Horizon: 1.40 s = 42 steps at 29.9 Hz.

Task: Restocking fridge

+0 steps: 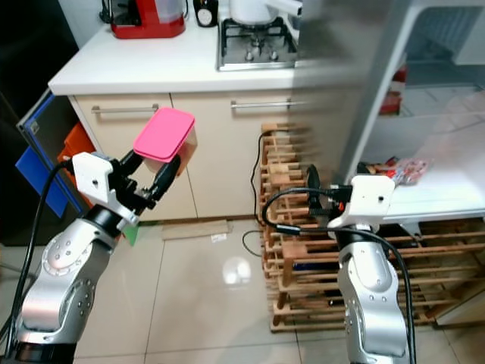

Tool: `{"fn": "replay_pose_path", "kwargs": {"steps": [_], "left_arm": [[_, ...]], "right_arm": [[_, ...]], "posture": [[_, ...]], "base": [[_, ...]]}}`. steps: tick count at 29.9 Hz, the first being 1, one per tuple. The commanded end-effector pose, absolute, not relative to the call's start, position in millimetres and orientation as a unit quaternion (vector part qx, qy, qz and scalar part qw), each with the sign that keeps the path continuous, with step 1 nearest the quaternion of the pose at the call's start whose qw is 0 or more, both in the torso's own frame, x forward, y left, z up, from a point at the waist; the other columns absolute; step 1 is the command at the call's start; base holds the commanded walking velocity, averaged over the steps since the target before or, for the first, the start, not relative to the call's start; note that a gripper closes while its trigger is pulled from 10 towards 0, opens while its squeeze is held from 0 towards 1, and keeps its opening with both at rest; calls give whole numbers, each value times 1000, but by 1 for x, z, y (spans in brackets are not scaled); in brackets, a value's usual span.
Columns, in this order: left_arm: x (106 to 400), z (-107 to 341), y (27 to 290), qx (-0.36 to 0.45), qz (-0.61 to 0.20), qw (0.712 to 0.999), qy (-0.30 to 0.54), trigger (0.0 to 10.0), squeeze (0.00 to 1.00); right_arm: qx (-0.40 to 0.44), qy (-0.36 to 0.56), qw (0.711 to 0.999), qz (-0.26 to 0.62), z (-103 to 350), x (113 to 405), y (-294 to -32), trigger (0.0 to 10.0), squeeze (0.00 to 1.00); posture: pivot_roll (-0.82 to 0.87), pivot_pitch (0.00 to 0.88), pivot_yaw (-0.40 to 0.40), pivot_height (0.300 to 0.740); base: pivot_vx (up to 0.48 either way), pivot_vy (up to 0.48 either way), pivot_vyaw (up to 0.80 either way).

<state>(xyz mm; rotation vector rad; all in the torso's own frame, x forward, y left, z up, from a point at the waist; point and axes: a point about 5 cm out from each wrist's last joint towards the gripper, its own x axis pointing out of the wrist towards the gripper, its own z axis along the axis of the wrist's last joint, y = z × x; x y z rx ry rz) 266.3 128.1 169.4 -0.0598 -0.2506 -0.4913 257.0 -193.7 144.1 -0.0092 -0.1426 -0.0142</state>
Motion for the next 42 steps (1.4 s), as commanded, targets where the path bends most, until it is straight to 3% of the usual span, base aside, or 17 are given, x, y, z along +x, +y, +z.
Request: {"fn": "replay_pose_path", "kwargs": {"steps": [1,7,29,42], "left_arm": [[263,172,128,-27,-253,959,-127,0,0],[264,174,129,-28,-251,959,-130,0,0],[268,173,133,-20,-246,961,-123,0,0],[266,174,130,-18,-261,957,-128,0,0]], "right_arm": [[-2,-75,997,-4,146,259,-194,10000,0],[-5,-76,997,-1,146,260,-193,10000,0],[-7,-81,997,-6,147,259,-195,10000,0],[-14,-78,997,-5,146,258,-195,10000,0]], "posture": [[-88,0,69,740],[-90,0,73,740],[-95,0,83,740],[-102,0,87,740]], "base": [[0,-450,0],[0,-454,0],[0,0,0],[0,-480,493]]}}
